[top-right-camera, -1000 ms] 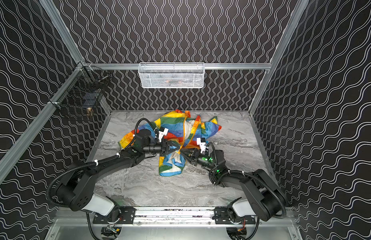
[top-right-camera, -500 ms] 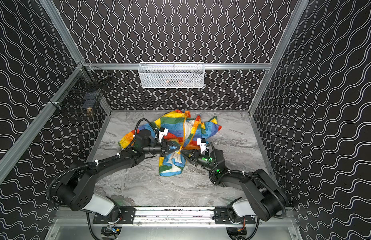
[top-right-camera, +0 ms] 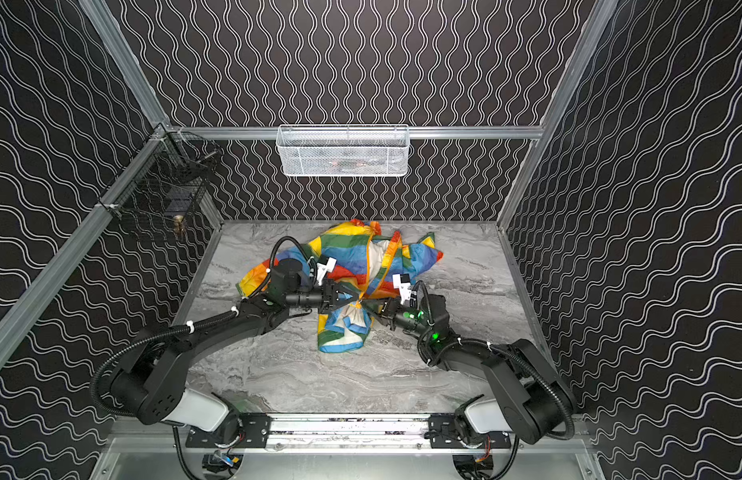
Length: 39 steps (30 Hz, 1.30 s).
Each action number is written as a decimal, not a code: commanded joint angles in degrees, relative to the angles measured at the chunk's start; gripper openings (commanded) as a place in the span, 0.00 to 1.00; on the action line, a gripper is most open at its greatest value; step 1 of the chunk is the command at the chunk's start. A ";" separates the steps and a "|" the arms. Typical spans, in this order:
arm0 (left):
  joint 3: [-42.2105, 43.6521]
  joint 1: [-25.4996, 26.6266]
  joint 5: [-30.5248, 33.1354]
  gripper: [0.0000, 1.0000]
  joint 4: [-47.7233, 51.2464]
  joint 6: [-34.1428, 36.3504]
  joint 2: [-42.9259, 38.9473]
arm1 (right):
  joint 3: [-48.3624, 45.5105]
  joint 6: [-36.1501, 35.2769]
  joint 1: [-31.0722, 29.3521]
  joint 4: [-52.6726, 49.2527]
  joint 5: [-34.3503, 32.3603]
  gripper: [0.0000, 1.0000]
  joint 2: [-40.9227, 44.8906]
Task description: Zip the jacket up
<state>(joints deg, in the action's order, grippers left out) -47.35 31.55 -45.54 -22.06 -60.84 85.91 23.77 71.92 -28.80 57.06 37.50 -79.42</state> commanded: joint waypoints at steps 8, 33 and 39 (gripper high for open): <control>0.06 0.12 -1.36 0.00 3.00 2.83 -1.53 | 9.68 -20.90 0.07 -35.74 -7.34 0.00 6.58; -3.06 0.00 4.23 0.41 20.48 8.94 -6.88 | 14.77 -23.38 -3.37 -38.14 -6.07 0.00 3.35; -5.34 -0.25 10.92 0.46 38.53 14.85 -13.20 | 14.91 -22.98 -3.80 -36.84 -5.86 0.00 1.58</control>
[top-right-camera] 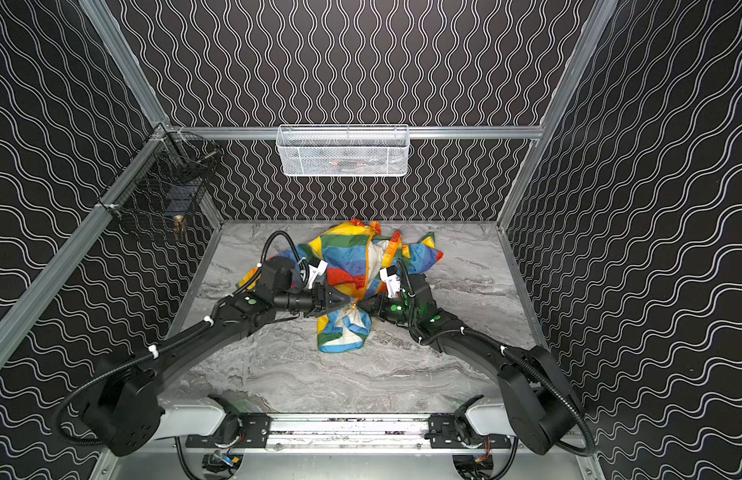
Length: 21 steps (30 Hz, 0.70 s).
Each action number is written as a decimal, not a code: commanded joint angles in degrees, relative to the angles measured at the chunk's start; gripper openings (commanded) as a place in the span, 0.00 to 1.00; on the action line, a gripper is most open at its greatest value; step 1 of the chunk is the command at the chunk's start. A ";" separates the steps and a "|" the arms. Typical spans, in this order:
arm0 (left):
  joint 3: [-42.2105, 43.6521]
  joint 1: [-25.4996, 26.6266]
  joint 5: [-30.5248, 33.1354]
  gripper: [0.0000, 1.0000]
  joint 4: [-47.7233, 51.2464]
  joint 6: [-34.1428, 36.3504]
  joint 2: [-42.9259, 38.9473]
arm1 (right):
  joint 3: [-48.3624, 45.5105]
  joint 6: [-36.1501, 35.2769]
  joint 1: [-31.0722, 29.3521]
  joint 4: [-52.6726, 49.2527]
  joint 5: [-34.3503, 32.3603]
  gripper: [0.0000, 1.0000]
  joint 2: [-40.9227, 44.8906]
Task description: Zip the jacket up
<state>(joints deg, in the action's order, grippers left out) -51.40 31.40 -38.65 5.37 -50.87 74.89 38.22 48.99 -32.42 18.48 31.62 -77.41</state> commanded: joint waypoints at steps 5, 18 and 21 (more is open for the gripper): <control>2.63 0.51 6.15 0.50 9.37 -1.47 -8.11 | 0.54 0.52 -0.69 3.10 0.05 0.00 -1.72; 16.89 13.74 22.95 0.55 -26.52 -24.30 -7.23 | -1.37 1.85 -1.10 5.20 -0.46 0.00 -1.45; 17.68 14.13 24.87 0.54 -31.58 -24.71 -4.51 | -1.90 2.39 -1.12 5.94 -0.25 0.00 -1.15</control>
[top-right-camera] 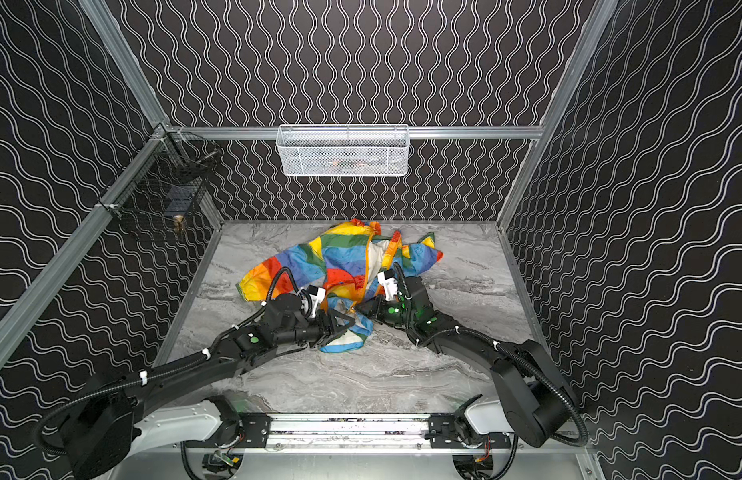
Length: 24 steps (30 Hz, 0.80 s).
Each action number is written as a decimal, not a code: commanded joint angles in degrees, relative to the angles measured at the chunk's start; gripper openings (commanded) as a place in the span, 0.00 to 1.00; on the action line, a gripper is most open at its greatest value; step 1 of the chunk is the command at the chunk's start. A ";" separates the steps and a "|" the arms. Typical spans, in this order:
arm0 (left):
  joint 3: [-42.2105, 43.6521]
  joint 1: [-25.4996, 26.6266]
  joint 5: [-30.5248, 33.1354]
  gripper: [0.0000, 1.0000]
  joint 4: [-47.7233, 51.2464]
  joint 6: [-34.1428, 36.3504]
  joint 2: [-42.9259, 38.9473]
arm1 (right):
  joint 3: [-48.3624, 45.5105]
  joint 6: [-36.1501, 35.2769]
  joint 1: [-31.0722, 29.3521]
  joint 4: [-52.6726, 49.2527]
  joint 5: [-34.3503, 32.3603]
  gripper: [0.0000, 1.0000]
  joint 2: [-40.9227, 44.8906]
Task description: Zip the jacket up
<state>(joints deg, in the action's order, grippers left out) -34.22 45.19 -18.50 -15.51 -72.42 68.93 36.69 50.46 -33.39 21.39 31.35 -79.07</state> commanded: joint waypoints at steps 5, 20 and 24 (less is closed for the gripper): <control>2.91 0.35 7.34 0.55 -15.48 -3.90 2.59 | -0.81 1.39 -0.18 3.23 -0.09 0.00 1.46; 4.93 0.19 10.77 0.55 -22.71 -3.54 6.48 | -2.72 2.99 -0.37 5.46 1.11 0.00 2.08; 6.09 -0.13 10.77 0.49 -24.42 -4.42 7.22 | -2.74 2.85 -0.61 5.07 1.08 0.00 2.25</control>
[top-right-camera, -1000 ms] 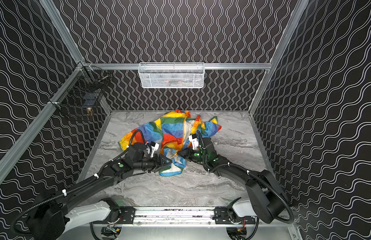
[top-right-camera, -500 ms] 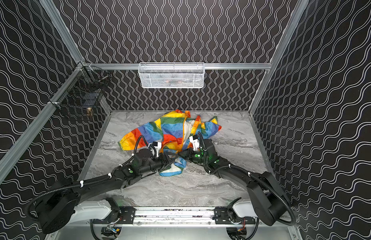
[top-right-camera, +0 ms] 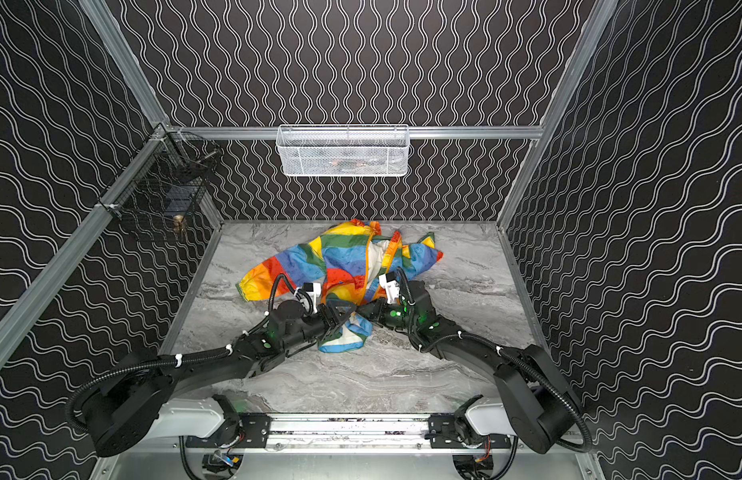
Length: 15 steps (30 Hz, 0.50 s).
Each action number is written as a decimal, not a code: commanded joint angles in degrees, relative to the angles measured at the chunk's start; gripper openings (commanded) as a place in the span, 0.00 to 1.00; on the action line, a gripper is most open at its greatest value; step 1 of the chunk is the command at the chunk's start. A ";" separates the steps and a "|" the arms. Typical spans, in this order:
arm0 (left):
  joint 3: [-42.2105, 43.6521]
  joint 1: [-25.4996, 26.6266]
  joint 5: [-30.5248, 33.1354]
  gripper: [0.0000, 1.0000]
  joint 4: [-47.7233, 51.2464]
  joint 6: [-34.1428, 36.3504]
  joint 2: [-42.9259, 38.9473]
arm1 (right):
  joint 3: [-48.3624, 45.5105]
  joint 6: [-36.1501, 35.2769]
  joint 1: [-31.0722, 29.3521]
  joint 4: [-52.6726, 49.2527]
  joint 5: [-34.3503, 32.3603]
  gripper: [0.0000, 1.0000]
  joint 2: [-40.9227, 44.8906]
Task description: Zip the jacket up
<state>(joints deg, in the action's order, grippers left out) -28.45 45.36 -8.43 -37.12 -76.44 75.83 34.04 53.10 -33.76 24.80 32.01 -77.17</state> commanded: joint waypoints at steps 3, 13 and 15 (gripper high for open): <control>0.41 -0.42 0.41 0.41 -2.85 -0.30 0.54 | 0.05 0.31 -0.22 1.75 0.49 0.00 0.18; -0.25 -0.63 1.17 0.27 1.37 1.63 -1.94 | 0.43 -0.02 -0.49 1.22 0.51 0.00 0.00; -0.16 -0.67 0.70 0.23 0.68 1.46 -1.55 | 0.38 -0.03 -0.48 1.22 0.57 0.00 -0.08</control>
<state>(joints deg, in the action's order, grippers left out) -28.21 44.84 -7.75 -35.64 -76.05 74.17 34.11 53.10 -34.09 24.80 32.03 -77.12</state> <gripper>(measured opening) 0.246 0.049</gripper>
